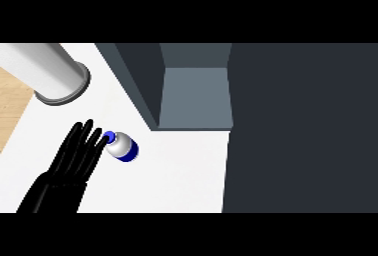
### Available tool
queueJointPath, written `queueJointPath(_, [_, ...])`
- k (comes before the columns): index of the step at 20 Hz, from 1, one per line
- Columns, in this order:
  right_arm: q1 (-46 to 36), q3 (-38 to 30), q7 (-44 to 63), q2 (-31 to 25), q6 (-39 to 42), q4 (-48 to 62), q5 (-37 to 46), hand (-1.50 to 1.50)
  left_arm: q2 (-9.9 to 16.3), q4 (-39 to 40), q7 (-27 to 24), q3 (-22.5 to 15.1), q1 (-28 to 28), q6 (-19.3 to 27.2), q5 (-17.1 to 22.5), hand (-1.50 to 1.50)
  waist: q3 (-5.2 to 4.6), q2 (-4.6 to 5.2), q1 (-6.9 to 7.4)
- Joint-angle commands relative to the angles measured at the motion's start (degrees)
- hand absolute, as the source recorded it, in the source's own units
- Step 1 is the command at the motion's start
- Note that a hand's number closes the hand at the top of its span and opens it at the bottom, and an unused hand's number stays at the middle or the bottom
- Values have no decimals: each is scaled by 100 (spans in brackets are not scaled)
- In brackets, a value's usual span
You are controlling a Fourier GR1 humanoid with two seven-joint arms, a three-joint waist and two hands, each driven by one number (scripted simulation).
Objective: Pick up the bottled water, place it into the cabinet and close the cabinet
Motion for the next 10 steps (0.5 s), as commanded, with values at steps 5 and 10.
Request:
queueJointPath(5, [1236,391,-614,172,496,-233,233,-150,412,-244,-40,735,426,-432,650,-150,-2,-7,-11])
queueJointPath(10, [425,342,-560,241,273,307,425,-150,235,284,-668,591,652,-693,431,-150,-2,6,20])
